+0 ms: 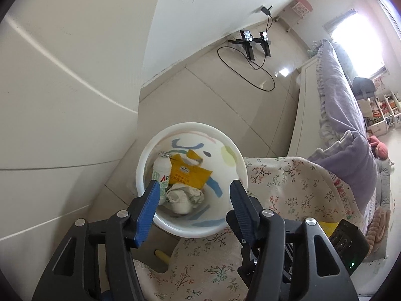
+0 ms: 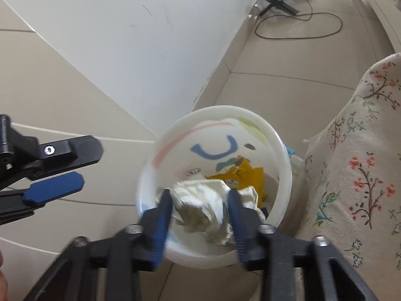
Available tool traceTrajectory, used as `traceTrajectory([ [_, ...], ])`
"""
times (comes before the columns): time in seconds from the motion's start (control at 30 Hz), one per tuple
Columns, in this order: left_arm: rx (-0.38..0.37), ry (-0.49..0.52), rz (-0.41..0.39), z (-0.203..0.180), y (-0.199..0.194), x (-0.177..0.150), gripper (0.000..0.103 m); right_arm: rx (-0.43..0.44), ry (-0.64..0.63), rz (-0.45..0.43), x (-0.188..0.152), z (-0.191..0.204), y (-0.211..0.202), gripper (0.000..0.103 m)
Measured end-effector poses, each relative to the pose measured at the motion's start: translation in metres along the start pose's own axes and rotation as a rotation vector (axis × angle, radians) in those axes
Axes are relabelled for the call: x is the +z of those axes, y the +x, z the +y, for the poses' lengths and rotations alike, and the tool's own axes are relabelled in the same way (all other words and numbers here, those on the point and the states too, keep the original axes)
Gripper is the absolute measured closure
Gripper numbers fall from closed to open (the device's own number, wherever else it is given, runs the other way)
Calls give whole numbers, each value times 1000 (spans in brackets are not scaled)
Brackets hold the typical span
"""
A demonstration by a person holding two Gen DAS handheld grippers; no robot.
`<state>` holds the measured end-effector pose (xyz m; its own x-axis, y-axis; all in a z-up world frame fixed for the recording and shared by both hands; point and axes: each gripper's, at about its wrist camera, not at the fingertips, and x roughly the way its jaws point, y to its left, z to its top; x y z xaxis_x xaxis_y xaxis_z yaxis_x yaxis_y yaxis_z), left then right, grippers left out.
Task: Collect trash
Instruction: 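Carry bottle and tissue over the white bucket and open both tools, then grasp the blue carton with the left tool while the right tool grasps a small white tissue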
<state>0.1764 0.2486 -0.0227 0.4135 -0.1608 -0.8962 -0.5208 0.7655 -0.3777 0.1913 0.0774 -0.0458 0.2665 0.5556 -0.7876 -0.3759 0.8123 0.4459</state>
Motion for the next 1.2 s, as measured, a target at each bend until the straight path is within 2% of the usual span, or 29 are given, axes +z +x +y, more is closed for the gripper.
traceTrajectory([
  [0.2, -20, 44, 11, -15, -1, -4, 42, -18, -25, -30, -6, -9, -34, 51],
  [0.4, -42, 104, 41, -36, 0, -12, 42, -35, -29, -96, -16, -33, -102, 51],
  [0.53, -73, 171, 51, -58, 1, -21, 42, -89, -35, -159, -31, -59, -163, 46],
  [0.73, -70, 273, 60, -95, 6, -43, 42, -252, 18, -221, -56, -126, -245, 40],
  [0.87, -31, 431, 81, -135, 20, -79, 37, -331, 118, -279, -71, -177, -282, 36],
  [0.97, -10, 591, 123, -174, 35, -122, 36, -371, 220, -310, -86, -215, -294, 36],
  [1.03, 26, 708, 146, -200, 47, -158, 35, -393, 276, -293, -95, -235, -296, 36],
  [1.1, 43, 785, 180, -217, 58, -187, 31, -388, 342, -249, -101, -254, -291, 36],
  [1.2, 23, 818, 235, -231, 69, -218, 31, -383, 401, -216, -108, -273, -288, 36],
])
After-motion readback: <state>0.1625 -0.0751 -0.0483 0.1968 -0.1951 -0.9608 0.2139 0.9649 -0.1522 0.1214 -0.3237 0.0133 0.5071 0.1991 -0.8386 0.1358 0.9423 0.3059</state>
